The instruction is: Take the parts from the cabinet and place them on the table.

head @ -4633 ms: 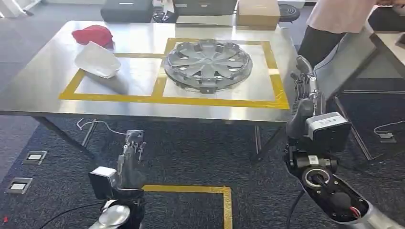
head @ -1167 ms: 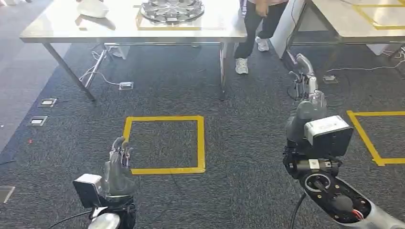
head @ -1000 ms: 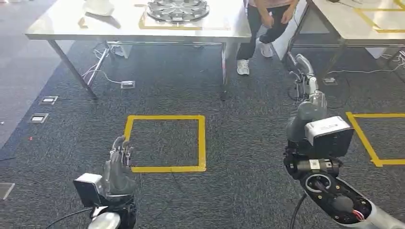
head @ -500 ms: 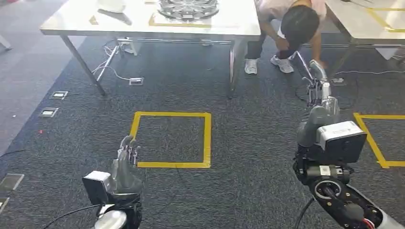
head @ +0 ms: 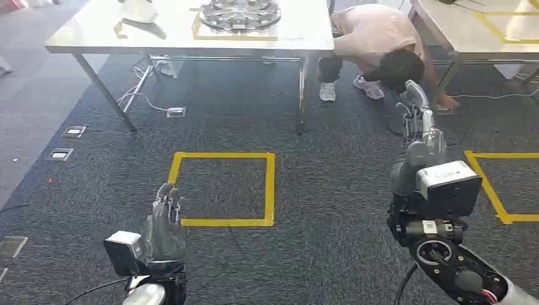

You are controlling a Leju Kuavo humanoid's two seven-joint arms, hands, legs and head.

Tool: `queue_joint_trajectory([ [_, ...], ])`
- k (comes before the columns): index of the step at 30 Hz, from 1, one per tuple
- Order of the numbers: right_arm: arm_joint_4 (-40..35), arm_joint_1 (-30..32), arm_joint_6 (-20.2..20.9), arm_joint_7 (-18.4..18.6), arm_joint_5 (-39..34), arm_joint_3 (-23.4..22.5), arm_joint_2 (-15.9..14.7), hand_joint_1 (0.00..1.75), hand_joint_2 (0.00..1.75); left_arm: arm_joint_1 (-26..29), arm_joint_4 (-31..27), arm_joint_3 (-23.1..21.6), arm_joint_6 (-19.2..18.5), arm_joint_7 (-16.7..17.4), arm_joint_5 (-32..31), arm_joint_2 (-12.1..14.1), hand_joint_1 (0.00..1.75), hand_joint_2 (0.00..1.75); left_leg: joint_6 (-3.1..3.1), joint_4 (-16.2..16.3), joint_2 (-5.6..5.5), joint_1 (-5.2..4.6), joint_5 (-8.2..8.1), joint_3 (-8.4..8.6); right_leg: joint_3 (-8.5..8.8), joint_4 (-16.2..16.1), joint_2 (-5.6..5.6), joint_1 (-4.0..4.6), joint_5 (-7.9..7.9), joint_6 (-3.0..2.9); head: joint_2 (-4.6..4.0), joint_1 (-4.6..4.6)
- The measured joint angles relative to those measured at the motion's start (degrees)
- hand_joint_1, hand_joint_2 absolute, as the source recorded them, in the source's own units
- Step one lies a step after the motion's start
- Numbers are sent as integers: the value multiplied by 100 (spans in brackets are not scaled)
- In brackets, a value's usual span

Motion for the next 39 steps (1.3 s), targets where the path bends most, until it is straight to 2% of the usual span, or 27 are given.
queue_joint_trajectory([
  [1,15,1,0,0,0,7,0,0,0,-1,0,0,0,0,0,7,0,0,-62,56,-15,-24,-33,-62,-38,98,100,64,-135,-14,0,50],
  [2,2,6,0,-4,-4,7,-2,0,0,-1,0,-2,0,-2,-4,4,0,0,-110,142,-9,-24,-46,-102,-79,75,130,72,-104,-148,0,75],
  [4,4,16,0,-7,-20,2,-15,0,0,2,0,-9,0,-7,-2,2,0,0,-169,77,-16,4,3,-115,-123,118,125,123,-99,-253,0,-94],
  [5,4,14,0,-9,-20,0,-17,0,0,-1,0,-9,0,-9,-2,2,0,0,-238,-9,-9,52,50,-88,-117,77,130,183,-62,-317,0,-177],
  [6,0,3,2,-17,-20,0,-24,0,0,-9,0,-9,-9,-13,-2,0,0,0,-272,-6,-7,75,22,-96,-63,-39,125,144,-13,-411,0,-162],
  [8,2,-11,9,-20,-20,2,-24,0,0,-22,0,-9,-13,-20,-2,6,0,0,-228,416,-19,54,-272,-286,-51,-85,99,115,12,-498,0,-203],
  [9,2,-6,9,-19,-20,2,-24,0,0,-27,0,-9,-15,-20,0,9,0,0,-225,1067,-25,39,-602,-595,-65,-85,76,111,19,-508,0,-275],
  [10,4,-1,9,-20,-20,7,-24,0,0,-21,0,-9,-15,-20,0,13,0,0,-235,1584,-27,38,-809,-840,-70,-94,60,118,26,-510,0,-304],
  [11,4,-7,9,-22,-20,9,-24,0,0,-15,0,-11,-15,-20,-2,17,0,0,-243,1968,-26,36,-927,-1024,-80,-97,52,118,29,-505,0,-293],
  [12,13,-3,9,-28,-22,11,-24,0,0,-14,2,-13,-15,-20,-2,22,0,0,-251,2092,-25,38,-908,-1086,-87,-91,50,106,31,-499,0,-293],
  [13,26,2,9,-35,-24,15,-24,0,0,-14,7,-13,-15,-20,-2,35,0,0,-271,1871,-25,52,-747,-976,-90,-87,54,66,33,-463,0,-291],
  [15,37,1,9,-42,-28,24,-24,0,0,-19,7,-13,-13,-28,-2,46,0,0,-344,849,-19,109,-280,-444,-100,-33,77,-39,11,-328,0,-291],
  [16,37,-3,11,-44,-28,24,-24,0,0,-24,7,-13,-13,-28,-4,46,0,0,-429,360,-19,179,-152,-180,-128,51,87,-61,-30,-237,0,-308],
  [17,37,-1,11,-48,-30,22,-28,0,0,-34,11,-17,-11,-31,0,31,0,0,-441,416,-85,111,-230,-227,-185,119,105,1,-71,-151,0,-354],
  [18,37,-1,11,-48,-33,20,-28,0,0,-27,7,-15,2,-46,-7,37,0,0,-261,438,-114,129,-237,-266,-184,137,103,-28,-84,-114,0,-297],
  [19,31,-9,22,-61,-24,26,-37,0,0,-24,7,-17,0,-50,-13,33,0,0,-222,430,-96,153,-230,-272,-165,118,101,-49,-112,-102,0,-214],
  [20,33,-8,17,-55,-24,22,-42,0,0,-25,7,-20,0,-59,-17,24,0,0,-212,424,-101,164,-221,-269,-143,108,100,-58,-134,-115,0,-195],
  [23,35,-21,11,-57,-22,15,-44,0,0,-24,7,-26,2,-61,-15,7,0,0,-151,415,-115,163,-188,-278,-67,45,103,-49,-124,-110,0,-17],
  [24,35,-24,9,-59,-22,15,-44,0,0,-23,7,-26,2,-61,-15,7,0,0,-141,416,-118,159,-182,-282,-25,24,107,-46,-73,-114,0,42],
  [25,35,-23,9,-59,-22,15,-44,0,0,-21,7,-26,2,-61,-15,4,0,0,-126,416,-119,145,-177,-287,16,11,109,-38,75,-162,0,94],
  [26,35,-24,9,-57,-22,17,-44,0,0,-18,7,-26,2,-61,-15,4,0,0,-112,416,-119,121,-168,-294,-4,-1,110,-36,97,-174,0,153],
  [29,35,-22,7,-57,-22,20,-44,0,0,-17,7,-28,2,-61,-15,6,0,0,-60,416,-115,56,-184,-289,14,-44,86,-41,79,-177,0,197],
  [31,35,-22,-4,-59,-20,22,-44,0,0,-18,7,-28,2,-59,-15,7,0,0,-37,423,-105,15,-198,-293,71,-138,38,-48,-36,-209,0,225],
  [32,35,-14,-15,-61,-20,24,-44,0,0,-17,7,-28,2,-61,-15,7,0,0,-19,427,-96,-6,-204,-295,80,-164,27,-66,-47,-115,0,229],
  [33,35,1,-31,-65,-17,24,-44,0,0,-18,7,-28,2,-61,-15,7,0,0,-16,427,-85,-12,-203,-294,79,-170,27,-80,-43,22,0,208],
  [34,35,8,-39,-68,-17,24,-44,0,0,-19,7,-28,2,-61,-15,9,0,0,-16,427,-78,-15,-203,-293,74,-170,28,-87,-40,76,0,190],
  [39,35,33,-52,-76,-11,24,-44,0,0,-19,7,-28,0,-61,-15,7,0,0,-37,388,-69,-20,-182,-277,27,-109,31,-69,-56,56,0,111],
])
